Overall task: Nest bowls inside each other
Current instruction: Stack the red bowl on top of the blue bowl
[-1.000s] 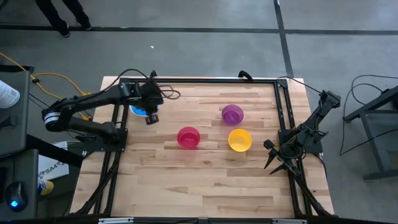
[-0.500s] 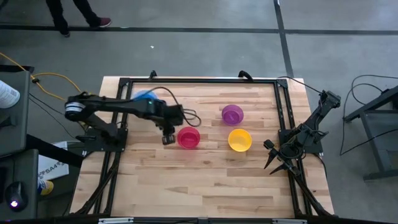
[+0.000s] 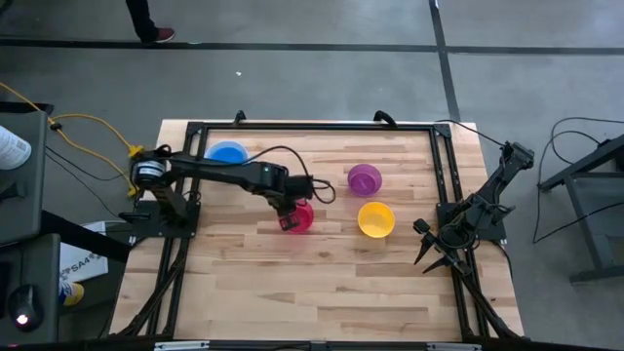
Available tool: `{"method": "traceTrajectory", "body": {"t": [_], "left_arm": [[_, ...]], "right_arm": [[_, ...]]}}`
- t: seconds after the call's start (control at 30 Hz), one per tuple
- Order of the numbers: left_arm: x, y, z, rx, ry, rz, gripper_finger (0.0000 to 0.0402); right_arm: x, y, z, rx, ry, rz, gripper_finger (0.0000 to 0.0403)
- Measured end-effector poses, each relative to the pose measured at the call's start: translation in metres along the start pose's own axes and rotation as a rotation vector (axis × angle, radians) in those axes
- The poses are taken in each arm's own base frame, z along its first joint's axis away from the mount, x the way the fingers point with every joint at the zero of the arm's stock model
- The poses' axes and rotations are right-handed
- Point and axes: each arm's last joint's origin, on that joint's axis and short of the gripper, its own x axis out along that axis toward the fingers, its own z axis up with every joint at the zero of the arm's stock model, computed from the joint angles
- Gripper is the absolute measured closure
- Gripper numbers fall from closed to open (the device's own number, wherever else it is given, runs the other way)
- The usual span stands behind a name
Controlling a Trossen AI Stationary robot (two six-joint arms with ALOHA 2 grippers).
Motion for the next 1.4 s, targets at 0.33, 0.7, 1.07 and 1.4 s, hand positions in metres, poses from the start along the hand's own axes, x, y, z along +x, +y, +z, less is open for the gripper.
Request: {"method": "traceTrajectory", "body": {"t": [0.33,0.7,1.07,1.4], "left_arm": [[0.005,0.002,0.001,-0.084,-0.017,0.085,0.0338],[0.009,0.004,-0.006,-0.144,0.065,0.126,0.0254],[0.027,0.001,-0.004,-0.137,0.096,0.142,0.0249],[0.043,-0.003,0.001,-0.108,0.098,0.109,0.0249]], "right_arm": [[0.0,0.0,0.0,0.0,-0.001,-0.002,0.027],[0.0,0.0,0.0,0.0,-0.002,-0.002,0.027],[0.0,0.0,0.0,0.0,-0.002,-0.003,0.027],[0.0,0.0,0.0,0.0,-0.002,-0.003,0.027]]}}
